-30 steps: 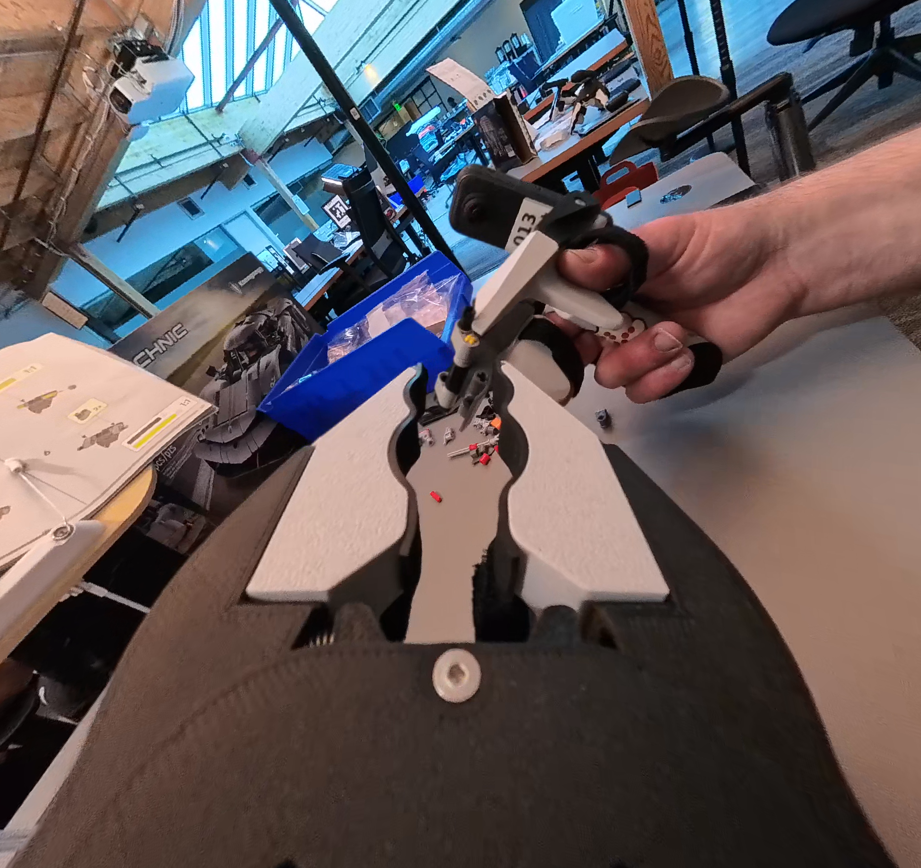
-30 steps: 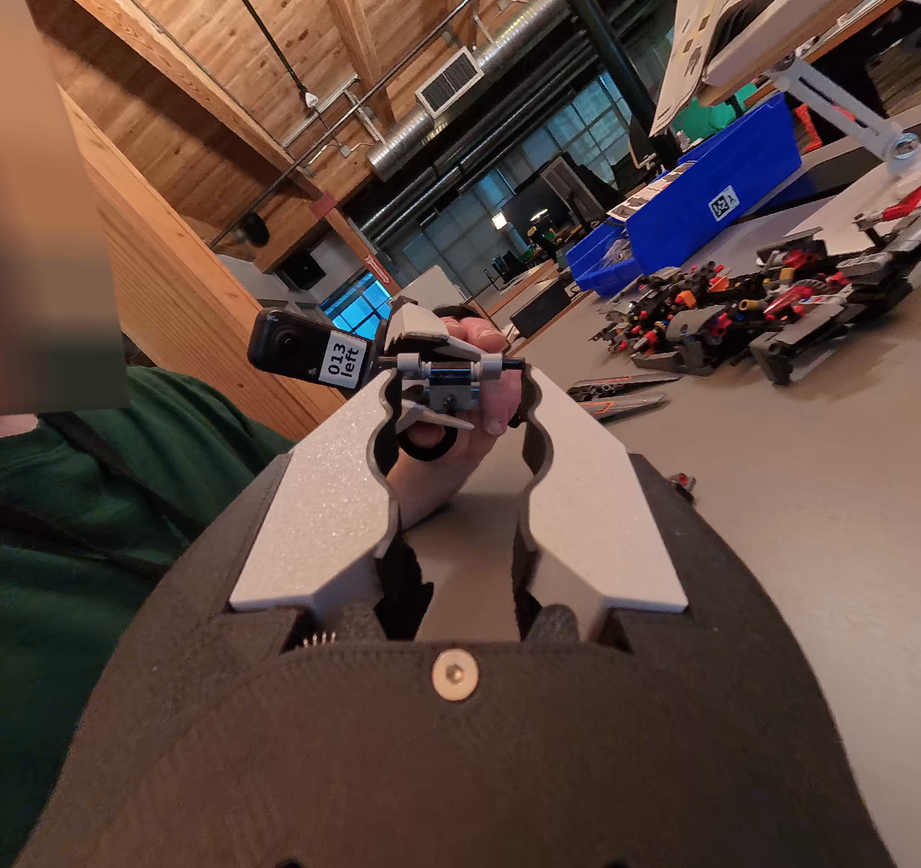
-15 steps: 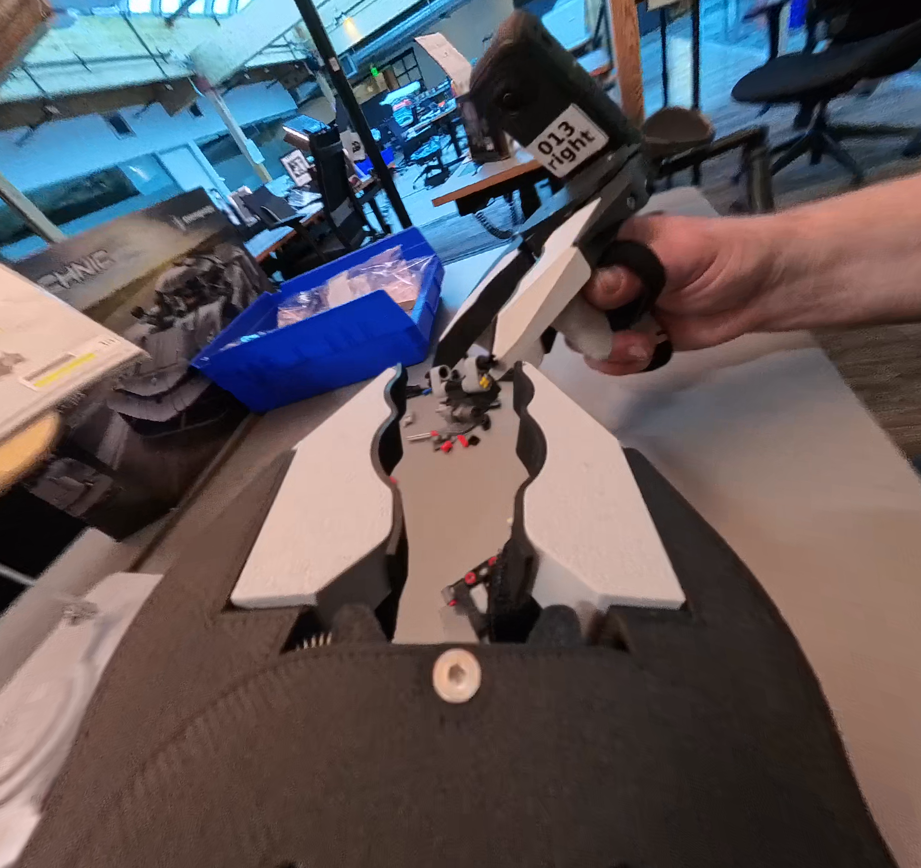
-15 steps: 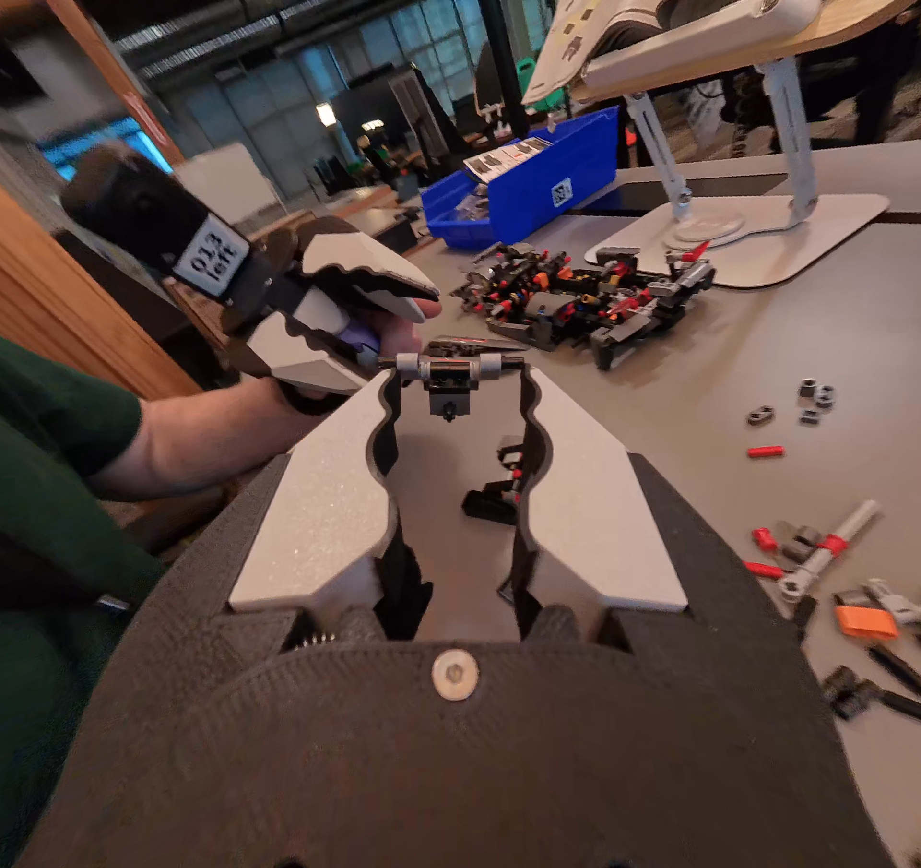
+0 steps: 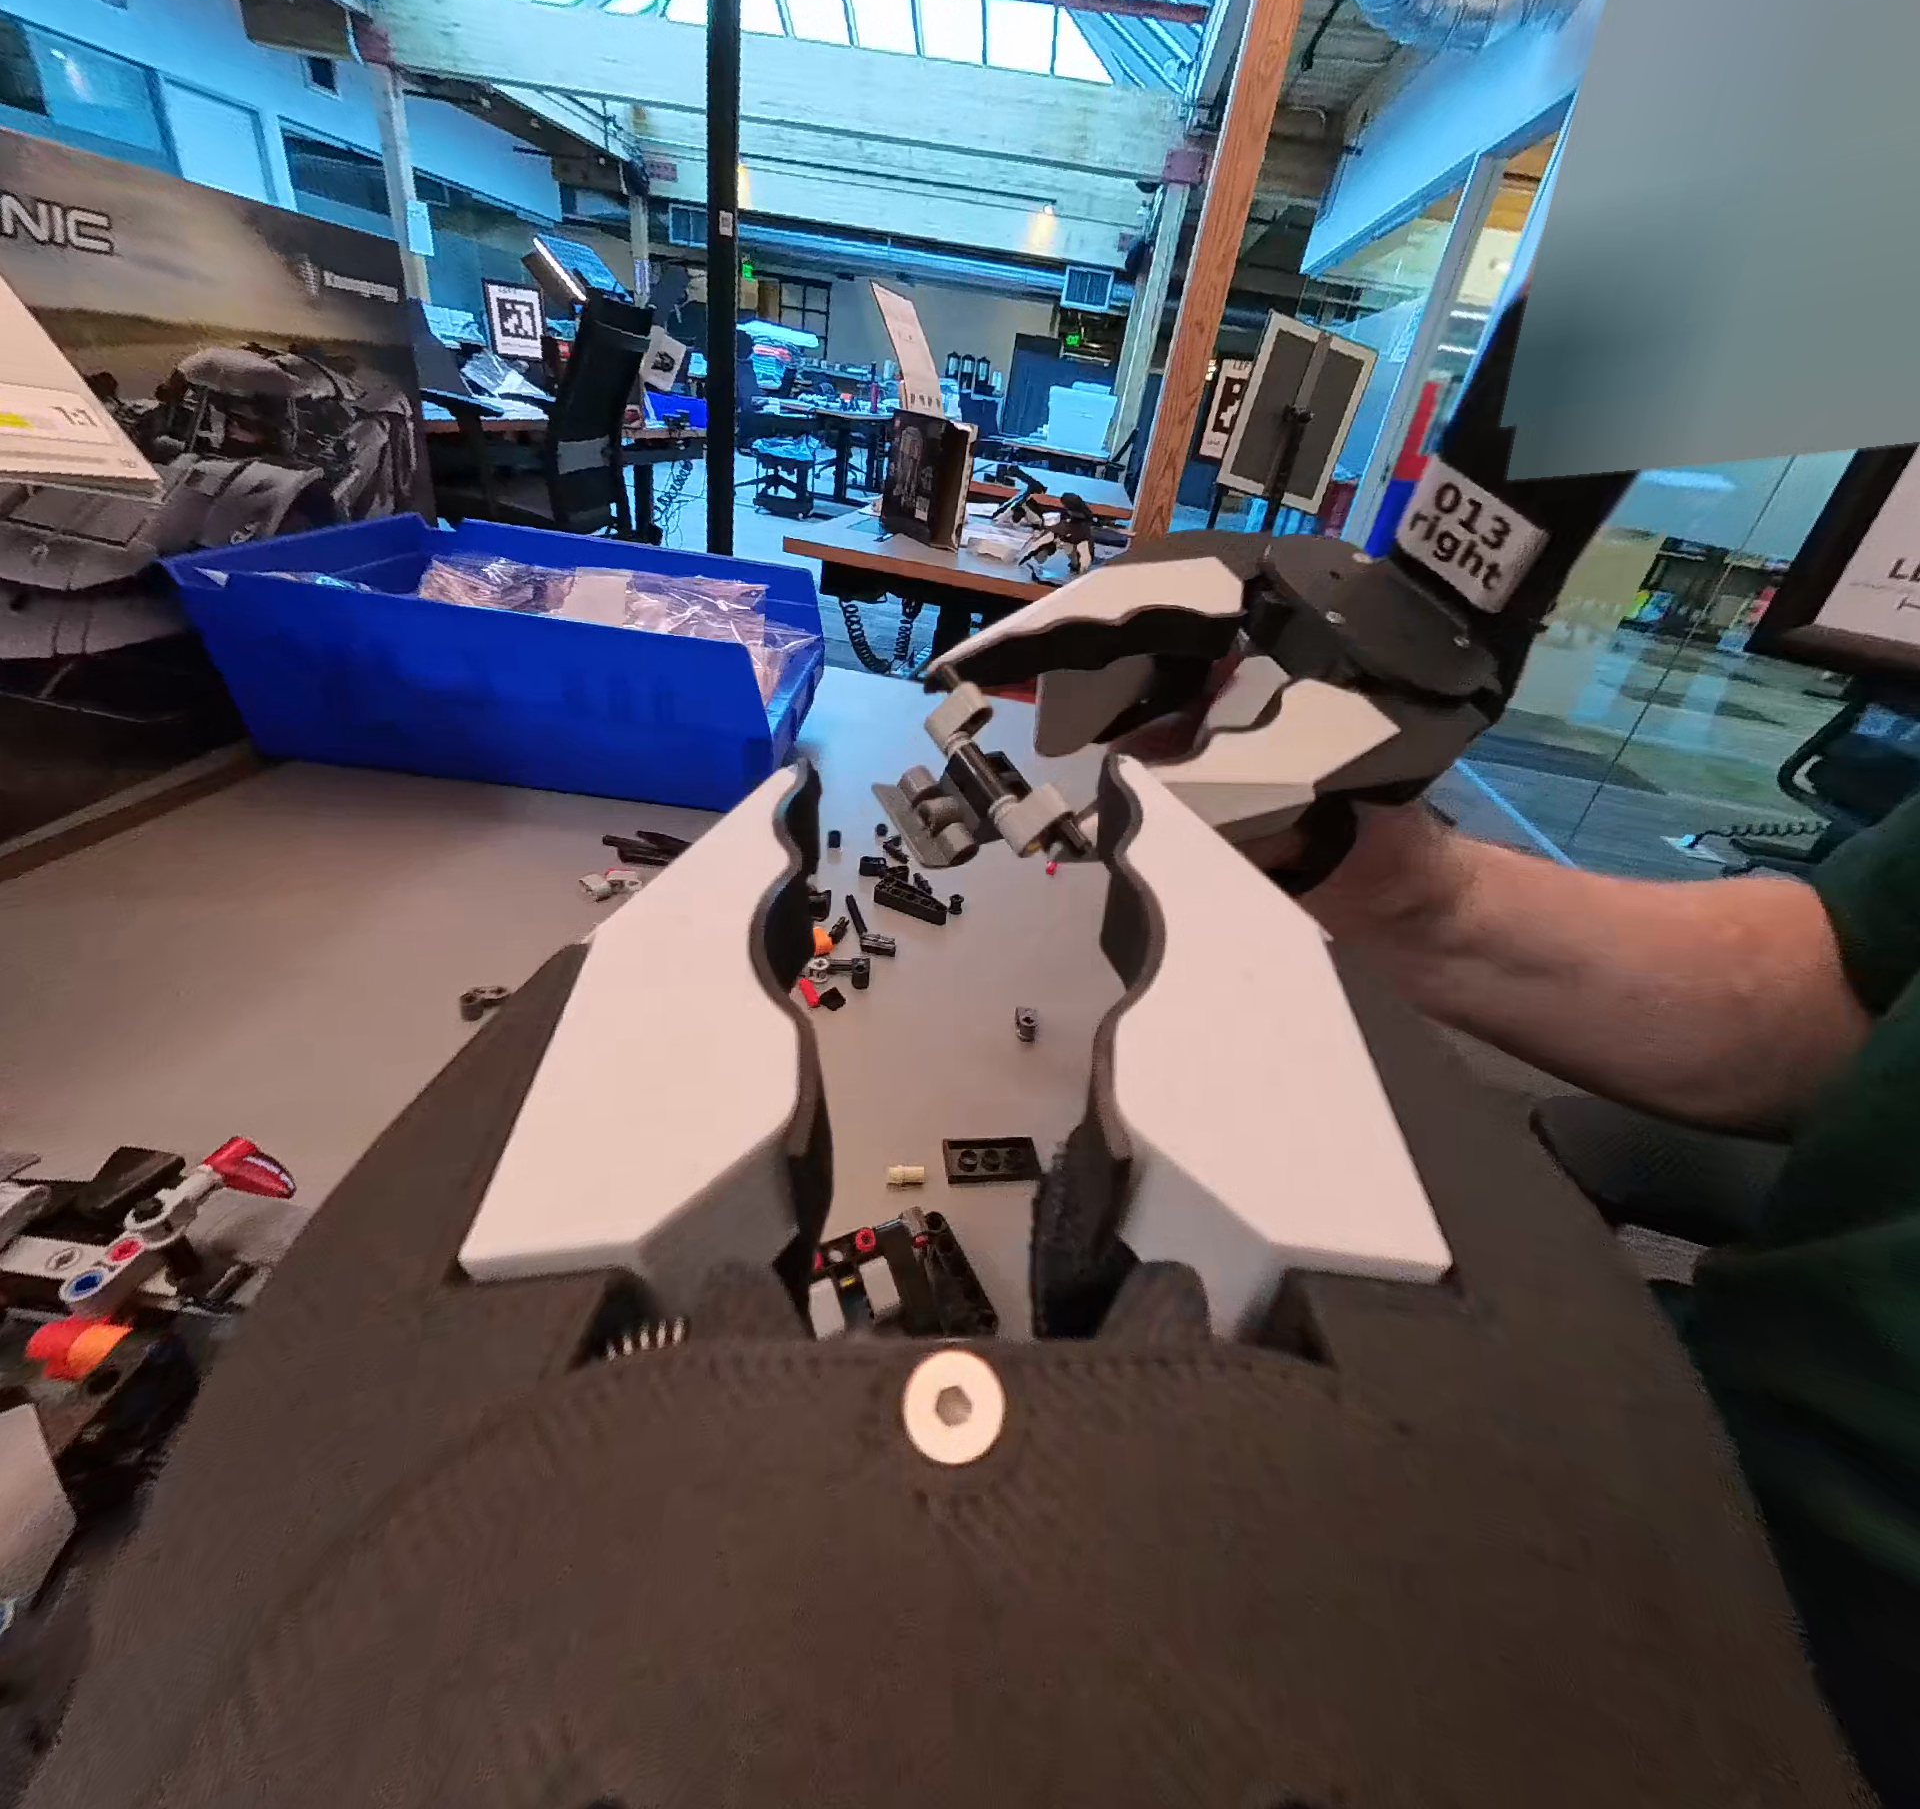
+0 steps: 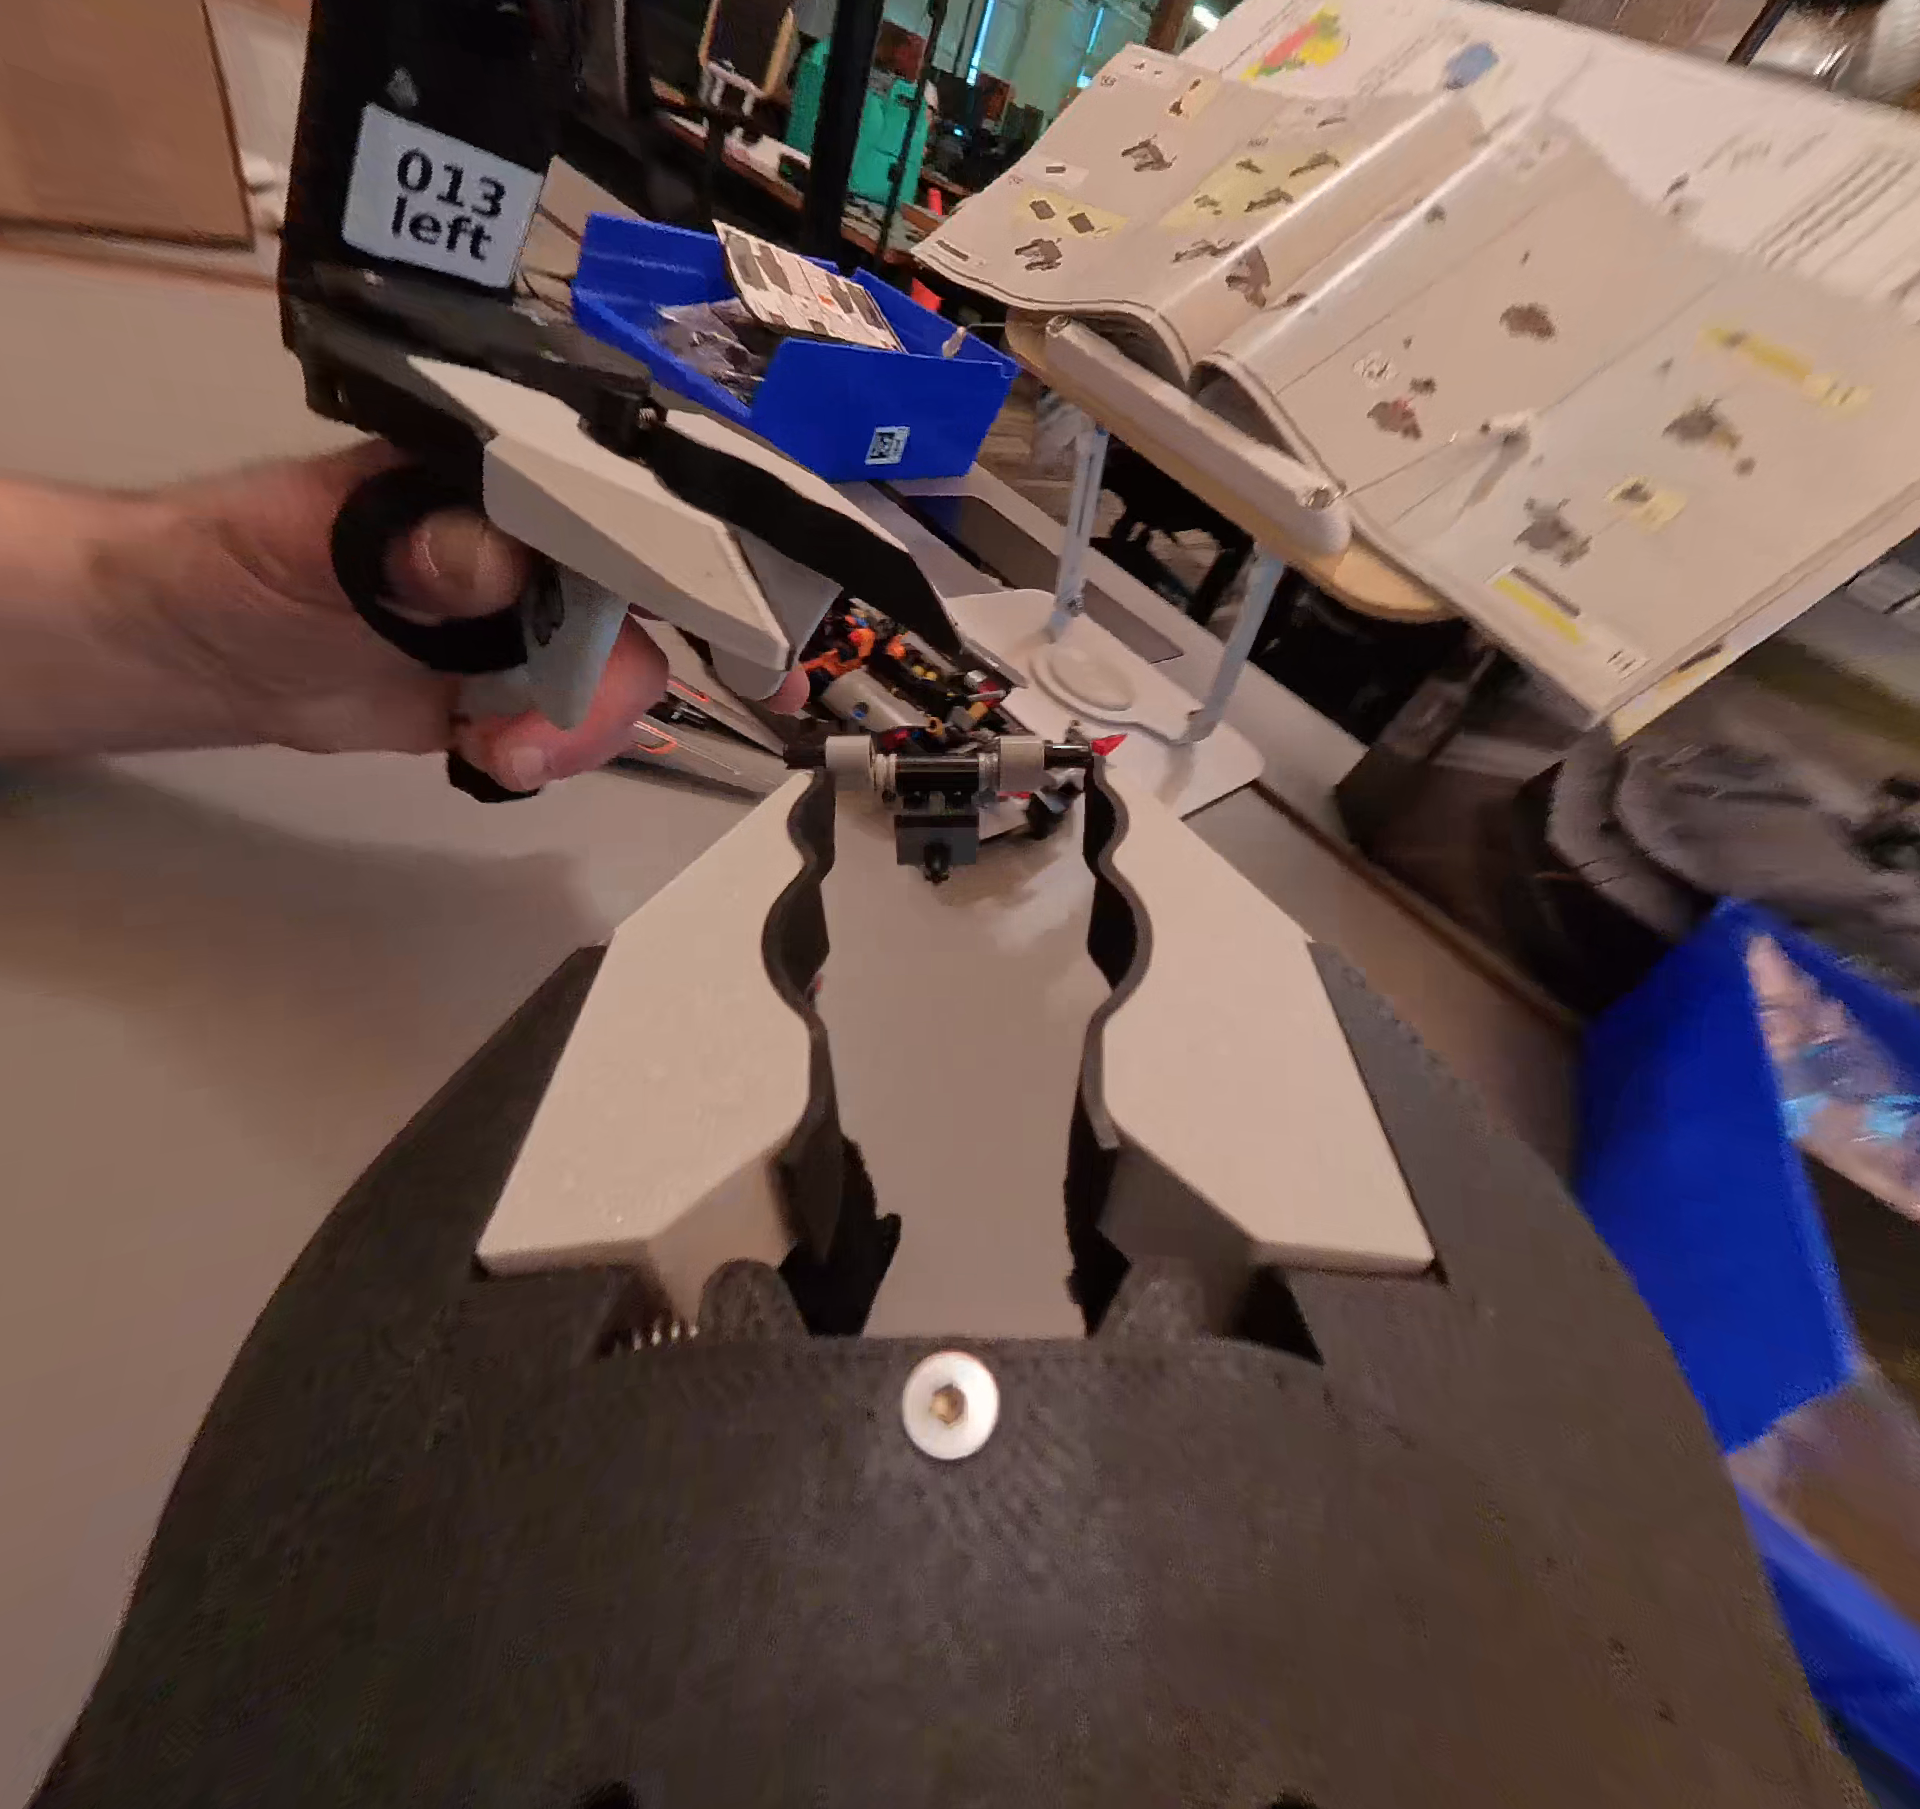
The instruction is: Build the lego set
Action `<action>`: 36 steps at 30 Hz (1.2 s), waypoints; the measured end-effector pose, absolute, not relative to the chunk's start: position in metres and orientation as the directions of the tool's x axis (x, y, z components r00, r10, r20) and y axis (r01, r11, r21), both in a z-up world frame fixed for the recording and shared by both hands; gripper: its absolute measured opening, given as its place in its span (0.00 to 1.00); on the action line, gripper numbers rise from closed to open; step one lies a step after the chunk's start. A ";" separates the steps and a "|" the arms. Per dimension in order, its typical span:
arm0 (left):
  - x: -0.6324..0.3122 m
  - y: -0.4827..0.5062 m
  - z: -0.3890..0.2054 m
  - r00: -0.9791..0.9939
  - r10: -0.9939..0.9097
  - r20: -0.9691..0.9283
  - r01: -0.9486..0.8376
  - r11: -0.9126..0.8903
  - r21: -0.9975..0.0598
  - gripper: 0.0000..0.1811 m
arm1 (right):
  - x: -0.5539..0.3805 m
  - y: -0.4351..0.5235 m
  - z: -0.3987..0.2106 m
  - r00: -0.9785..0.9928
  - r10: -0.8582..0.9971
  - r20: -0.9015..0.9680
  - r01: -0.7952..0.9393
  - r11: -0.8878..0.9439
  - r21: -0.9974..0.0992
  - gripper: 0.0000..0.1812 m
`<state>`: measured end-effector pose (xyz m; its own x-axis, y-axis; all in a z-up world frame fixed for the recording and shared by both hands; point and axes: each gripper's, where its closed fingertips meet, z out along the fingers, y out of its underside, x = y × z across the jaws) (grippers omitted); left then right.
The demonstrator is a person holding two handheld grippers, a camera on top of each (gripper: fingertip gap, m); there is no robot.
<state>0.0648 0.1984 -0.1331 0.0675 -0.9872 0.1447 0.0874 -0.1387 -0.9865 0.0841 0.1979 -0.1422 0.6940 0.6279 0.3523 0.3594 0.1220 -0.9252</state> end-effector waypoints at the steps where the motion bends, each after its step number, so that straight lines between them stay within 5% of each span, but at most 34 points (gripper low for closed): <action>1: 0.064 0.198 -0.132 0.060 -0.987 0.150 0.094 -0.144 -0.985 0.29 | 0.082 0.197 -0.141 0.684 0.617 0.391 0.389 0.145 -0.910 0.26; 12: 0.067 0.196 -0.144 -0.005 -0.965 0.263 0.028 -0.263 -0.964 0.24 | 0.069 0.187 -0.138 0.577 0.532 0.620 0.588 0.257 -0.767 0.26; 16: 0.066 0.186 -0.147 -0.136 -0.930 0.341 0.010 -0.346 -0.938 0.12 | 0.063 0.176 -0.135 0.546 0.544 0.636 0.593 0.285 -0.753 0.26; 20: 0.066 0.176 -0.146 -0.232 -0.895 0.381 0.001 -0.392 -0.920 0.03 | 0.057 0.164 -0.137 0.518 0.564 0.643 0.592 0.307 -0.745 0.26; 36: 0.063 0.177 -0.144 -0.221 -0.926 0.306 0.016 -0.317 -0.948 0.00 | 0.057 0.161 -0.139 0.538 0.642 0.547 0.521 0.257 -0.814 0.27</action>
